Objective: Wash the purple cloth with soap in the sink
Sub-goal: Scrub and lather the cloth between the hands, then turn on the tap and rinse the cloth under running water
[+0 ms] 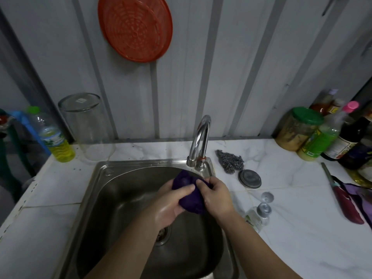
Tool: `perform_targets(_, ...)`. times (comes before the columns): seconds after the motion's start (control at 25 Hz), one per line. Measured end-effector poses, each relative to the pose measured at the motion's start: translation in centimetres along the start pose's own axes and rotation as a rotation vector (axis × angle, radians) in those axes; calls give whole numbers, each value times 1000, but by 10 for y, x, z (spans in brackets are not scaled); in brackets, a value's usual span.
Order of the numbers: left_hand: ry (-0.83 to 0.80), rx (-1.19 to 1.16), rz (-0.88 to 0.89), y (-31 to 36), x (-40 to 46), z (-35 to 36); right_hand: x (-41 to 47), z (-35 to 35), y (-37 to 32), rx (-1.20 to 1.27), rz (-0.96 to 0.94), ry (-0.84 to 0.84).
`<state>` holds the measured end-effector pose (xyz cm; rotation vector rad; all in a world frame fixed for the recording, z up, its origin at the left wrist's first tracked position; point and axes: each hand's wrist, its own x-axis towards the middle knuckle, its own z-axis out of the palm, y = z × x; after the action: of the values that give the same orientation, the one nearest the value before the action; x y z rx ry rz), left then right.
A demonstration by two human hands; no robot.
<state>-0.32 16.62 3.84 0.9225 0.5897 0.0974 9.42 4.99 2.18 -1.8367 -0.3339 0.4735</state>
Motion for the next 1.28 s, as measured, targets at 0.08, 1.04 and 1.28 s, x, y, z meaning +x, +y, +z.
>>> perform_targets(0.08,8,30,29,2,6,-1,12,-8,-7,-52,48,-83)
perform_targets(1.04,135,-61,98,15,47,-14,202,-18,-39,-625,-54,-91)
perform_targets(1.28,54,-96,75,25,43,-4,207,-17,-27,-567,-45,-38)
